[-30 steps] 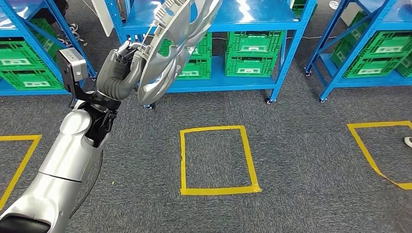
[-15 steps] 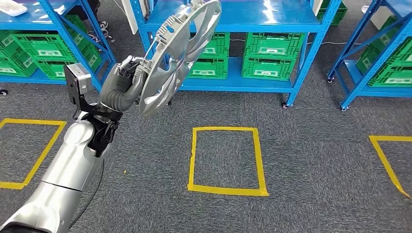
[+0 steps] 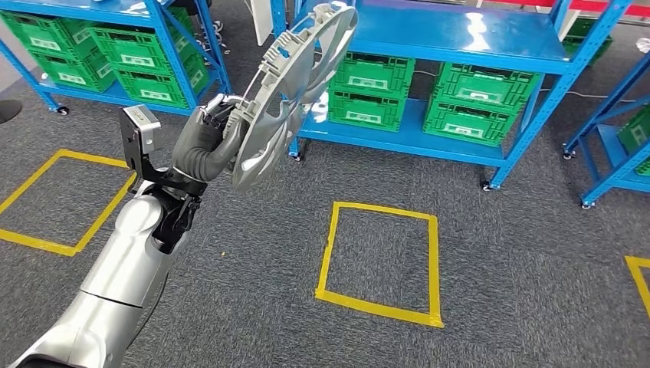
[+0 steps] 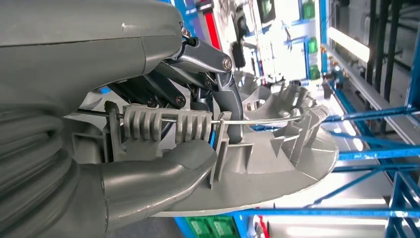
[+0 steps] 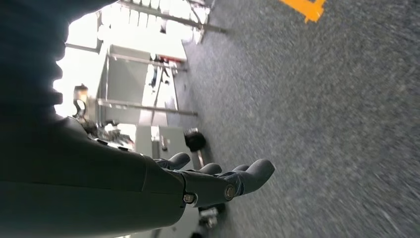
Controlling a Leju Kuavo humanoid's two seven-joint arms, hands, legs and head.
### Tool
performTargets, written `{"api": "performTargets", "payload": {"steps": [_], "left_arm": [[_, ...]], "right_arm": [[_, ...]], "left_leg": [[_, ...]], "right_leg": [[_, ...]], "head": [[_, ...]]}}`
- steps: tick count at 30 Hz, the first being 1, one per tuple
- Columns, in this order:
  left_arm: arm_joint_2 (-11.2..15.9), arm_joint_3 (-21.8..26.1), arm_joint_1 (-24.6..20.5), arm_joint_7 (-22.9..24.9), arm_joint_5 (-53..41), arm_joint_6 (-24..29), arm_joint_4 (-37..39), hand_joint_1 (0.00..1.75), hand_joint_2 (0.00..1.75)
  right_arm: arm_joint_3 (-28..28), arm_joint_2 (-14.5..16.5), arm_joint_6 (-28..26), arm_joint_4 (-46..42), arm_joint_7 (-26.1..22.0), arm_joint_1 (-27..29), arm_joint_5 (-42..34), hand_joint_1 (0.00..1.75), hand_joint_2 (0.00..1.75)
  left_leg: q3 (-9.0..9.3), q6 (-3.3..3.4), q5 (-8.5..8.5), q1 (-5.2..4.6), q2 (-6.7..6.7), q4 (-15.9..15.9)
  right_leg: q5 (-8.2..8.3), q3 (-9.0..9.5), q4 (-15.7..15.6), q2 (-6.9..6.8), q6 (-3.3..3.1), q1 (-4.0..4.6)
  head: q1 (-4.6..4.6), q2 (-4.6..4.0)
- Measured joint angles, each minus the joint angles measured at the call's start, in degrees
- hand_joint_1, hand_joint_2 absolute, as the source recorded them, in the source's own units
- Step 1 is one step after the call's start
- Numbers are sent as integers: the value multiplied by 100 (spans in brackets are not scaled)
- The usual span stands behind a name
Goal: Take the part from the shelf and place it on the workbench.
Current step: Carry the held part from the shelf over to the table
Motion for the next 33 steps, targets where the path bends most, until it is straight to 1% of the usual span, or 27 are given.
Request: {"api": "performTargets", "payload": {"steps": [2, 3, 5, 6, 8, 9, 10, 11, 12, 13, 14, 16, 17, 18, 19, 20, 21, 23, 24, 25, 26, 27, 28, 29, 30, 31, 33], "left_arm": [[-14, -4, -4, 0, -1, 0, -18, 175, 175], [-22, -7, -5, 0, -2, 0, -25, 175, 175], [-16, -10, -4, 1, -4, 8, -38, 175, 175], [2, -11, 1, 3, -7, 22, -55, 175, 175], [45, -15, 19, 24, -19, 75, -116, 175, 175], [69, -17, 44, 45, -26, 107, -163, 175, 175], [93, -19, 82, 68, -33, 137, -212, 175, 175], [126, -19, 134, 90, -38, 163, -264, 175, 175], [161, -19, 192, 106, -42, 183, -311, 175, 175], [201, -19, 241, 115, -48, 200, -353, 175, 175], [244, -19, 278, 118, -52, 217, -394, 175, 175], [310, -19, 308, 116, -62, 240, -476, 175, 175], [331, -17, 310, 109, -65, 249, -517, 175, 175], [346, -12, 308, 94, -56, 250, -550, 175, 175], [366, 2, 303, 72, -31, 250, -572, 175, 175], [389, 26, 291, 44, 1, 250, -578, 175, 175], [414, 57, 274, 15, 30, 250, -570, 175, 175], [447, 112, 221, -67, 15, 287, -509, 175, 175], [454, 127, 202, -122, -11, 314, -468, 175, 175], [460, 138, 190, -179, -38, 341, -422, 175, 175], [467, 148, 189, -221, -59, 357, -383, 175, 175], [477, 163, 192, -250, -80, 369, -350, 175, 175], [490, 180, 192, -262, -104, 382, -321, 175, 175], [502, 195, 193, -263, -125, 395, -303, 175, 175], [510, 205, 193, -261, -138, 404, -291, 175, 175], [513, 209, 192, -258, -143, 411, -286, 175, 175], [504, 216, 190, -257, -133, 420, -290, 175, 175]], "right_arm": [[1, 9, 1, 1, 0, -1, 0, 0, 175], [1, 14, 1, 2, 0, -2, 1, 0, 175], [1, 20, -1, 2, -3, -7, 10, 0, 175], [0, 20, -2, 2, -10, -9, 29, 0, 175], [1, 20, -9, 1, -50, -10, 86, 0, 175], [2, 17, -13, 0, -74, -7, 119, 0, 175], [5, 16, -19, 0, -99, -3, 153, 0, 175], [13, 15, -29, 0, -124, 1, 194, 0, 175], [23, 13, -43, 0, -154, 2, 234, 0, 175], [37, 11, -67, 0, -186, -2, 272, 0, 175], [51, 10, -95, 0, -224, -12, 299, 0, 175], [68, 3, -158, -1, -289, -47, 316, 0, 175], [70, -2, -188, -1, -311, -70, 314, 0, 175], [70, -7, -218, -2, -336, -96, 304, 0, 175], [70, -12, -248, -2, -362, -124, 288, 0, 175], [70, -14, -274, -2, -386, -155, 274, 0, 175], [70, -19, -301, -2, -410, -186, 263, 0, 175], [70, -30, -348, -2, -443, -232, 257, 0, 175], [70, -36, -368, -2, -456, -245, 258, 0, 175], [70, -38, -389, -2, -470, -253, 260, 0, 175], [70, -42, -405, -2, -478, -261, 261, 0, 175], [70, -48, -419, -2, -484, -271, 261, 0, 175], [70, -55, -425, -2, -487, -285, 261, 0, 175], [70, -63, -416, -2, -489, -301, 261, 0, 175], [70, -74, -397, -2, -492, -318, 261, 0, 175], [70, -84, -378, -2, -493, -331, 258, 0, 175], [70, -97, -362, -2, -501, -343, 237, 0, 175]], "left_leg": [[-102, -89, -17, 17, -138, 122], [-148, -138, -8, 19, -202, 147], [-203, -227, 45, 29, -311, 123], [-227, -262, 40, 27, -268, 131], [-369, -317, -141, 22, -13, 411], [-497, -340, -312, 22, 153, 713], [-647, -360, -483, 34, 246, 1071], [-774, -376, -600, 46, 292, 1383], [-829, -383, -633, 56, 316, 1549], [-787, -381, -573, 62, 336, 1514], [-641, -367, -436, 61, 376, 1271], [-225, -305, -172, 19, 590, 528], [-81, -266, -103, -10, 685, 252], [-17, -232, -84, -38, 733, 105], [-17, -202, -91, -61, 711, 71], [-29, -168, -67, -56, 633, 54], [-25, -136, -45, -46, 565, 27], [-6, -62, 0, -11, 456, -34], [-5, -35, 16, 2, 403, -49], [-16, -14, 25, 3, 341, -49], [-28, 0, 30, 0, 272, -43], [-39, 3, 34, -3, 195, -34], [-48, 4, 36, -5, 117, -19], [-56, 0, 37, -3, 39, -2], [-67, -9, 36, 1, -40, 21], [-88, -29, 37, -1, -113, 49], [-154, -98, 50, 8, -266, 91]], "right_leg": [[140, 205, -495, 225, 4, -40], [119, 224, -562, 284, -23, -39], [145, 216, -574, 190, -121, -21], [170, 229, -595, 127, -171, -21], [220, 252, -642, -1, -252, -33], [231, 254, -651, -63, -271, -25], [235, 251, -654, -127, -280, -19], [234, 248, -654, -197, -282, -15], [233, 248, -653, -266, -283, -12], [231, 248, -653, -331, -283, -10], [229, 251, -653, -393, -279, -8], [217, 258, -652, -516, -258, 12], [212, 259, -653, -572, -237, 26], [211, 262, -658, -632, -208, 41], [214, 270, -673, -693, -176, 54], [217, 288, -692, -750, -140, 54], [202, 299, -692, -736, -104, 47], [33, 210, -470, -507, -63, 31], [-124, 76, -187, -340, -58, 26], [-296, -106, 182, -229, -59, 31], [-422, -286, 537, -177, -58, 37], [-460, -413, 769, -154, -58, 44], [-391, -447, 802, -144, -61, 47], [-229, -371, 616, -127, -67, 46], [-20, -214, 269, -69, -76, 40], [120, -52, -89, 48, -89, 29], [235, 142, -542, 229, -114, 18]], "head": [[7, 0], [11, 0], [17, 0], [10, 0], [-24, 0], [-43, 0], [-52, 0], [-52, 0], [-54, 0], [-54, 0], [-54, 0], [-55, 0], [-53, 0], [-51, 0], [-50, 0], [-48, 0], [-47, 0], [-41, 0], [-33, 0], [-26, 0], [-20, 0], [-18, 0], [-18, 0], [-18, 0], [-18, 0], [-19, 0], [-22, 0]]}}
